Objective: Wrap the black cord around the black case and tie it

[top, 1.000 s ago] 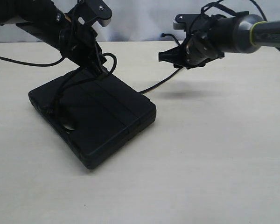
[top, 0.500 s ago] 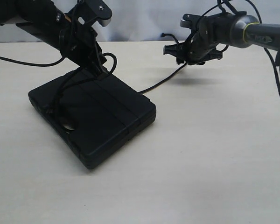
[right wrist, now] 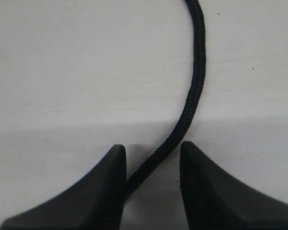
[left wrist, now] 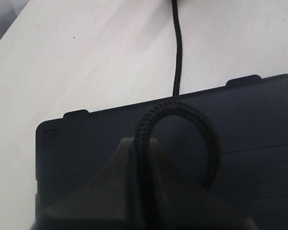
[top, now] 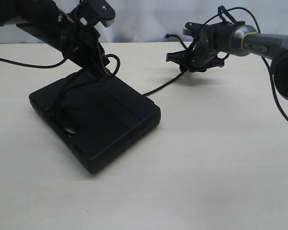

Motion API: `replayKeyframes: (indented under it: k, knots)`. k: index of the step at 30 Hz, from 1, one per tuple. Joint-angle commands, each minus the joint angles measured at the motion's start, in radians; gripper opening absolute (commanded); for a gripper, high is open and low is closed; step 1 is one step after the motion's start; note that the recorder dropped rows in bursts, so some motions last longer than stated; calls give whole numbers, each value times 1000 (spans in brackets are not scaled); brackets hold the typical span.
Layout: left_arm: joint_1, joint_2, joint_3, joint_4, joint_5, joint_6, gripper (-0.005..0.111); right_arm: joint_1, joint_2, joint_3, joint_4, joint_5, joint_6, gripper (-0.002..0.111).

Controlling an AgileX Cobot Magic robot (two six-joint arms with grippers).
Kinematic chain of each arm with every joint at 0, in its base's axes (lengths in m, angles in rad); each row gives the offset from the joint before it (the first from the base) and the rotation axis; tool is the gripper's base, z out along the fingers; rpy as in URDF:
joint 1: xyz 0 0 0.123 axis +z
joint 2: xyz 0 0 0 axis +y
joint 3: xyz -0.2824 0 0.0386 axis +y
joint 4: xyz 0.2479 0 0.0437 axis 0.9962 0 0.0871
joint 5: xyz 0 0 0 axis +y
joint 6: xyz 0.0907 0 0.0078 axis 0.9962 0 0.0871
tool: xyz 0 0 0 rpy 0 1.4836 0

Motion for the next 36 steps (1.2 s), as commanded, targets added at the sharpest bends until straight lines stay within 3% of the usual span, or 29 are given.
replayKeyframes:
  k: [1,14,18,25,36]
  knots:
    - [3,-6,2,-11,-8,0,0,-9,-1,-9,1,-27,-14,35]
    - [3,-6,2,-11,-1,0,0,-9,29,-9,32,-52,10,31]
    - [3,-6,2,-11,-1,0,0,-9,33,-9,34,31,2,4]
    - [3,-6,2,-13,-1,0,0,-6,-4,25,34,90,-52,4]
    - [3,-6,2,-13,-1,11,0,-6,-256,364,34,-133,-183,4]
